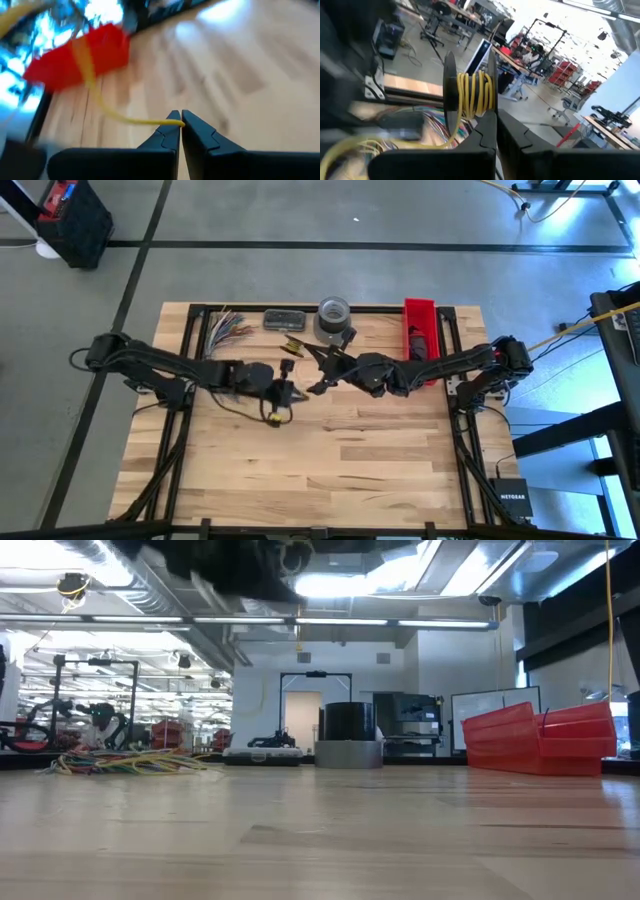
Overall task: Coil cords
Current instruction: Uncoil the yellow wire from the spool
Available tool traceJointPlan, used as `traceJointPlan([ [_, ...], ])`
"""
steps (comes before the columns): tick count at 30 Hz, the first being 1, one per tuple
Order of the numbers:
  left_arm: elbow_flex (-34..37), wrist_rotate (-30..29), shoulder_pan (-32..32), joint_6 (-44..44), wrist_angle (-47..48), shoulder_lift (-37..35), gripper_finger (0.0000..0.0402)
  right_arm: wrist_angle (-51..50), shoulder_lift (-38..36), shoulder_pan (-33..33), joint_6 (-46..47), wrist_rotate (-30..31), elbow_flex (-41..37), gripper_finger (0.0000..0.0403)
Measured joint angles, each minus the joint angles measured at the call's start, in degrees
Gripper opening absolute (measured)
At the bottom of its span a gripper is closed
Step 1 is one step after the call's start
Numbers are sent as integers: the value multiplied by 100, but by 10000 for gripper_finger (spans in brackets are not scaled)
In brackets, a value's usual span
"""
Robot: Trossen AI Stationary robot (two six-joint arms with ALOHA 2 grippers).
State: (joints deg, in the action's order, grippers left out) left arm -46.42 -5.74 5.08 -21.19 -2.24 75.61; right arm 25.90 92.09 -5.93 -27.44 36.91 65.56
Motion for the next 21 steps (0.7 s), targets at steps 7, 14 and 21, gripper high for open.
traceJointPlan([
  [7, -369, -883, 1138, -315, 63, -485, 5, -500, 0, 113, 0, 254, 0, 5],
  [14, -375, -4339, 2103, -1, 1358, -1626, 5, -928, 0, 199, -90, 426, 0, 5],
  [21, -375, -6683, 2269, 1843, 3537, -2408, 5, -908, 0, 194, -131, 463, 0, 5],
])
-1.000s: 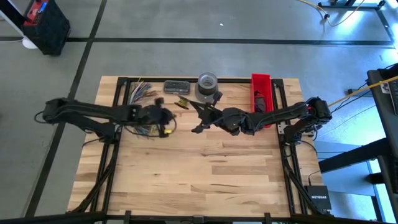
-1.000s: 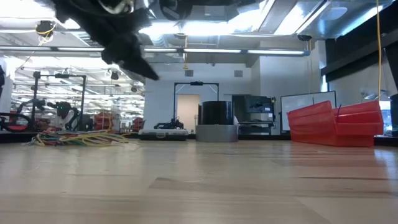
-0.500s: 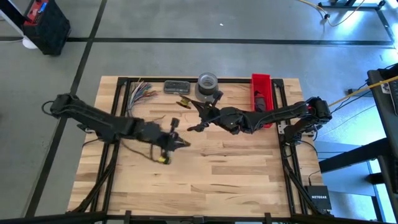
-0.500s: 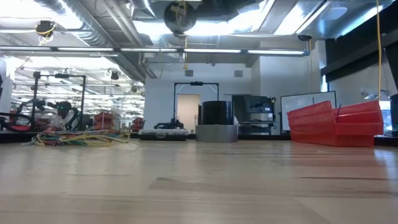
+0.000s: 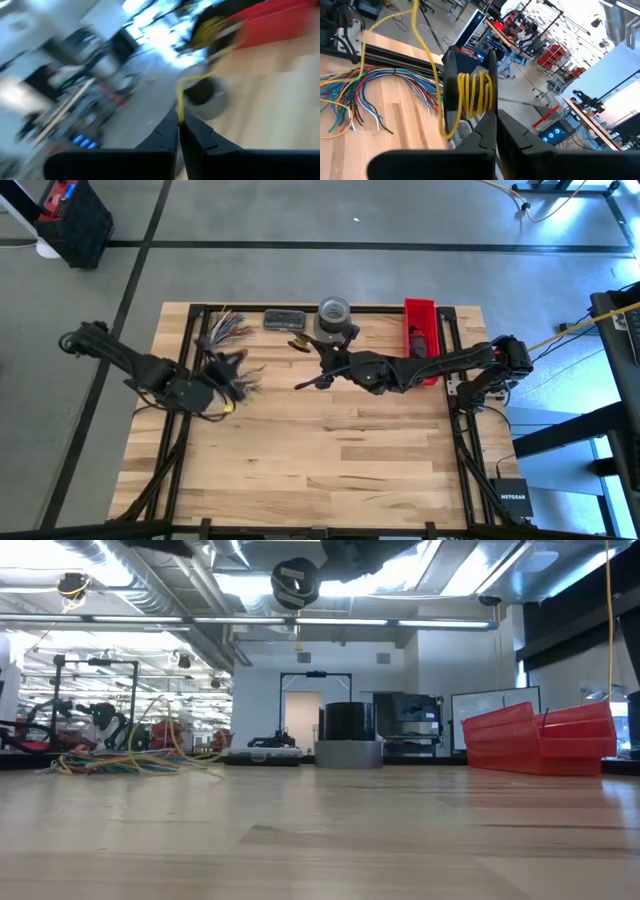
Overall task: Coil cords
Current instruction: Uncoil the yellow wire from the spool
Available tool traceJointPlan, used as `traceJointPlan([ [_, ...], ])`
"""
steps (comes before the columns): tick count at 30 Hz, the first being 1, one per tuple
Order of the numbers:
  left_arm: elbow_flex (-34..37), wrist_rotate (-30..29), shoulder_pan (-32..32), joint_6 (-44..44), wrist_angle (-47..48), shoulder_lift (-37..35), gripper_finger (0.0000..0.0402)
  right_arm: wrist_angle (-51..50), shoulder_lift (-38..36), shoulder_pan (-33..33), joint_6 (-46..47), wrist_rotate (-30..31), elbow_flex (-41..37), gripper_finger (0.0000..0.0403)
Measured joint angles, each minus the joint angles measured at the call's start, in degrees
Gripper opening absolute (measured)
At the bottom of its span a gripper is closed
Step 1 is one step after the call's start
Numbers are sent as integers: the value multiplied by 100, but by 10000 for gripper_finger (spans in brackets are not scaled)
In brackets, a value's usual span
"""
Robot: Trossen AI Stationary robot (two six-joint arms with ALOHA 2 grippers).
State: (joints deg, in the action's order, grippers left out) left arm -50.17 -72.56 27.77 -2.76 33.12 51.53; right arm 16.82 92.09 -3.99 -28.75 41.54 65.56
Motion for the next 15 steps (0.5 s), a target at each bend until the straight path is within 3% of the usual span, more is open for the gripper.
traceJointPlan([
  [4, 0, -1076, -43, 1449, 1138, -273, 5, 13, 0, 2, 0, -1, 0, 5],
  [6, 0, -1314, -83, 2131, 1695, -417, 5, 5, 0, 2, -4, 3, 0, 5],
  [12, 0, -1307, -257, 3487, 2822, -697, 5, 2, 0, 2, -13, 4, 0, 5],
  [15, 0, -742, -332, 3705, 2983, -699, 5, 2, 0, 2, -22, 4, 0, 5],
])
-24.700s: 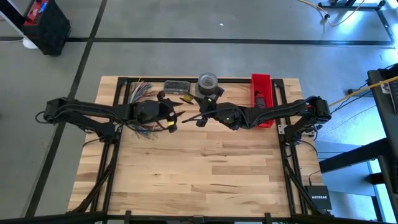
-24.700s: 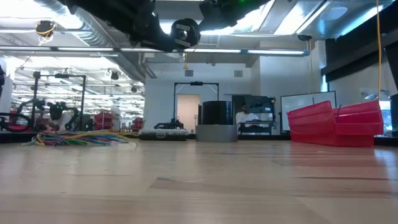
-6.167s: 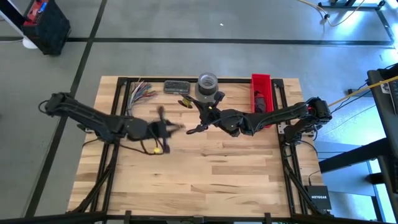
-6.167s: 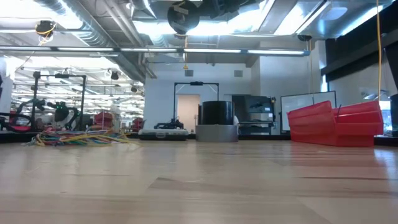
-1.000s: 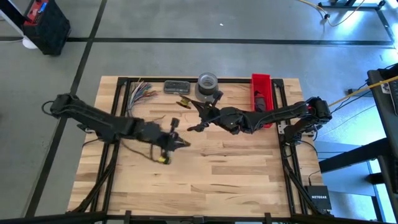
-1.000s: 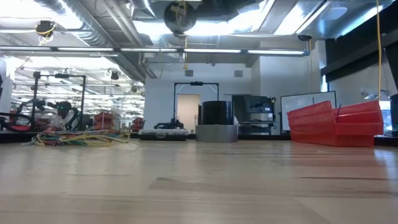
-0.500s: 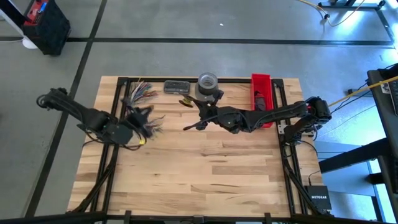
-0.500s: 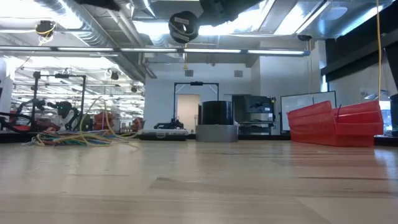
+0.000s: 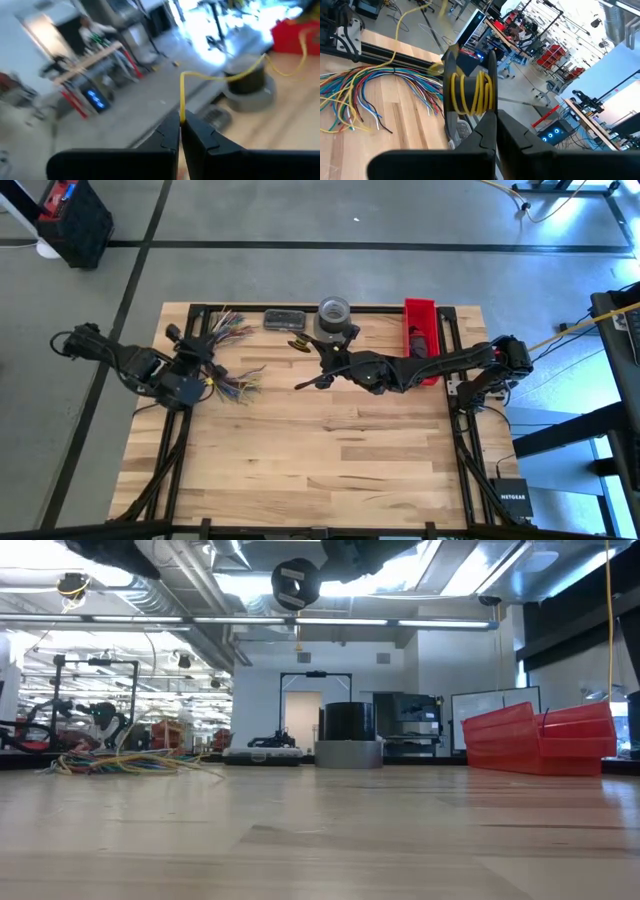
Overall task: Coil cords
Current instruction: Uncoil the yellow wire from the spool
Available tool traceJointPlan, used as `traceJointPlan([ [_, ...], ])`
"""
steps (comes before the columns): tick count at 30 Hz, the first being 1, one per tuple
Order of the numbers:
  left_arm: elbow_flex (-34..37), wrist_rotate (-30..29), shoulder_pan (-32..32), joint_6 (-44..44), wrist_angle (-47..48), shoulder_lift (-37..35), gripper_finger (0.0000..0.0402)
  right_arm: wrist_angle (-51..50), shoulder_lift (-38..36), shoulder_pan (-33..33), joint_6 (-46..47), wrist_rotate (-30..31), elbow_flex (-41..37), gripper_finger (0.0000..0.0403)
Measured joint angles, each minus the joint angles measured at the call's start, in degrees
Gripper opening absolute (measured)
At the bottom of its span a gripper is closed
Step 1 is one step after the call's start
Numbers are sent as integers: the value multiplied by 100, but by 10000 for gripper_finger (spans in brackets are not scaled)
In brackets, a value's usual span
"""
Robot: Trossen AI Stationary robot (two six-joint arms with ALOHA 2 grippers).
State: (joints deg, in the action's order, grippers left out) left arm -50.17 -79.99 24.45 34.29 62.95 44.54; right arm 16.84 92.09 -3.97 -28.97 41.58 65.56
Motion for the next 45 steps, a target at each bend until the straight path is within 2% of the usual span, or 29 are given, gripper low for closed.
traceJointPlan([
  [6, 2, 1040, -28, -53, -289, 189, 6, 2, 0, 0, 2, 0, 2, 5],
  [15, 2, 1392, -81, -1093, -1303, 695, 6, 9, 0, 0, -24, 0, 0, 5],
  [20, 4, 1736, -351, -1241, -1439, 976, 9, 13, 0, -2, -26, 0, 0, 5],
  [25, 4, 2255, -721, -1528, -1439, 1392, 35, 20, 0, -2, -30, -2, 0, 5],
  [30, 4, 2385, -1127, -1558, -1664, 1868, 69, 20, 0, -2, -31, -2, 0, 5],
  [36, 4, 2655, -1666, -2095, -2232, 2363, 126, 20, 0, -1, -45, -1, 1, 5],
  [39, 7, 3269, -1781, -2713, -2834, 2494, 142, 20, 0, -2, -102, -1, 2, 5],
  [43, 9, 5044, -1761, -3803, -3989, 2511, 147, 15, 0, 0, -105, 0, 0, 5],
  [45, 91, 5614, -1739, -4262, -4768, 2512, 147, 15, 0, -2, -105, -2, 1, 5],
])
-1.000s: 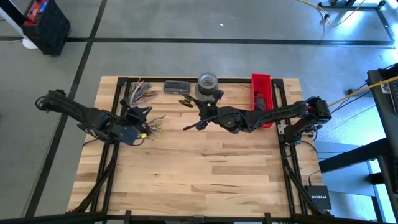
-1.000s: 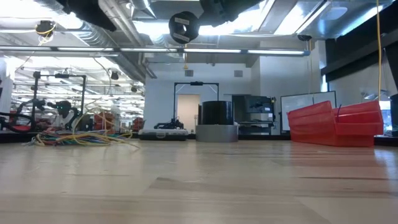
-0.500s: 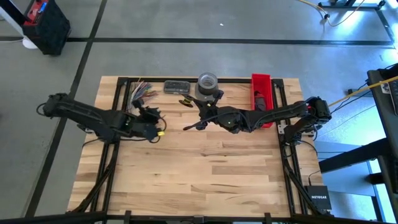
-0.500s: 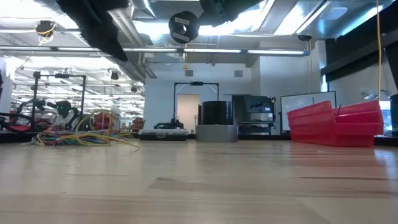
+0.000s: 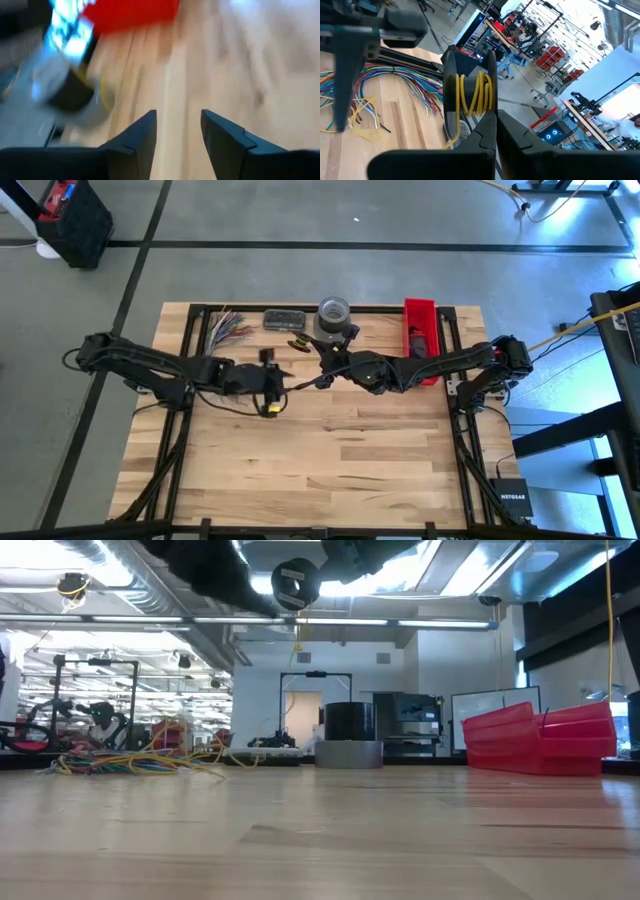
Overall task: Coil cords
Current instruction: Uncoil the yellow wire from the spool
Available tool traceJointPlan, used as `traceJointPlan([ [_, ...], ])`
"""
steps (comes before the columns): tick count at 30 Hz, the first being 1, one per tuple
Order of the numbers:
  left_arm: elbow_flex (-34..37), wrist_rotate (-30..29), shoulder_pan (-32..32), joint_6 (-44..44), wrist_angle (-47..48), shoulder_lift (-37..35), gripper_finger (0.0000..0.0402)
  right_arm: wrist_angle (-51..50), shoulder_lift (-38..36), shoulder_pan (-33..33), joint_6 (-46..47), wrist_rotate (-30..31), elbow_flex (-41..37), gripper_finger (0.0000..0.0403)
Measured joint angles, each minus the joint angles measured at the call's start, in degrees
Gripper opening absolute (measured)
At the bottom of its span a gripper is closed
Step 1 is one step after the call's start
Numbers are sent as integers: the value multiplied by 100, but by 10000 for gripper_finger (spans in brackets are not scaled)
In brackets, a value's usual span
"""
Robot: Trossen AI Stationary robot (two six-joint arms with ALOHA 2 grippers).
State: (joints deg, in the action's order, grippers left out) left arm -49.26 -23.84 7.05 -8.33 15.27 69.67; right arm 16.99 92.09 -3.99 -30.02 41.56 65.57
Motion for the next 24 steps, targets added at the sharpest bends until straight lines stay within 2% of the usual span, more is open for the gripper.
traceJointPlan([
  [4, 540, 101, -153, -539, -1792, 4, 147, 0, 0, 0, 0, 0, -1, 5],
  [7, 855, 66, -479, -423, -2612, 31, 147, 0, 0, -6, 2, 0, 1, 5],
  [12, 1149, 146, -986, 277, -3336, 35, 147, 6, 0, -7, 4, 0, 1, 5],
  [17, 1240, 1202, -1277, 607, -3799, 111, 147, 118, 0, 2, -17, -11, -1, 5],
  [24, 1240, 1437, -1415, 682, -4197, 487, 136, 94, 0, -9, -20, -17, 1, 5],
])
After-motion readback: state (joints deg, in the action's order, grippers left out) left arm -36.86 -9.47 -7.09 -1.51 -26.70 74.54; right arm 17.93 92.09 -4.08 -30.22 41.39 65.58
